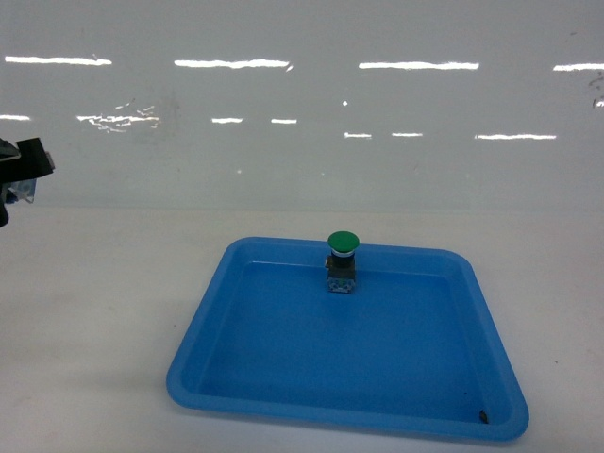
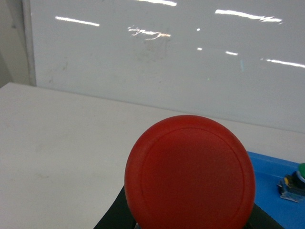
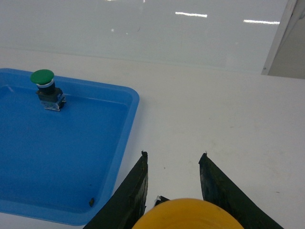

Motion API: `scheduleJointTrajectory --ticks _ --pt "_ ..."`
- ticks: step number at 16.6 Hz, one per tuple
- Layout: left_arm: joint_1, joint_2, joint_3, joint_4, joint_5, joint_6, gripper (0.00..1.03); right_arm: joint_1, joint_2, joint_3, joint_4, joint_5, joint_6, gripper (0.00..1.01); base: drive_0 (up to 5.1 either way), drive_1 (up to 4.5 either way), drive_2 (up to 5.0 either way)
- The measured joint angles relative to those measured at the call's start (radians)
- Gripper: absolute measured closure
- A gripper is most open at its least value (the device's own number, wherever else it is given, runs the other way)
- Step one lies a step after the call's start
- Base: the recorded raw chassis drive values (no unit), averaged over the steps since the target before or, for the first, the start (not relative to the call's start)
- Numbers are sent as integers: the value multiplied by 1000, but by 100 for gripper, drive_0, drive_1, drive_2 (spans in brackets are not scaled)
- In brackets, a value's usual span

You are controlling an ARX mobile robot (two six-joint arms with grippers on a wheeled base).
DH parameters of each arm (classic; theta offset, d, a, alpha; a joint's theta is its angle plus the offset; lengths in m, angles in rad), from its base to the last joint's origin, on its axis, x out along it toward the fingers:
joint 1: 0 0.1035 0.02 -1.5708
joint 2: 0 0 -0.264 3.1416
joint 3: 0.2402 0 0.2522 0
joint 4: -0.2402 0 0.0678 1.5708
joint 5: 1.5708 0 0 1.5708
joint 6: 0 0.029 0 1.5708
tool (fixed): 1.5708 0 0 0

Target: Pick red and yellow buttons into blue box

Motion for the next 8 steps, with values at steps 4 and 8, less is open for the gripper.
scheduleJointTrajectory --ticks 4,8 --pt "-7 -109 -49 -16 15 8 79 0 0 0 0 2 0 72 0 0 0" --pt "-8 -105 -49 -15 15 8 79 0 0 0 0 2 0 72 0 0 0"
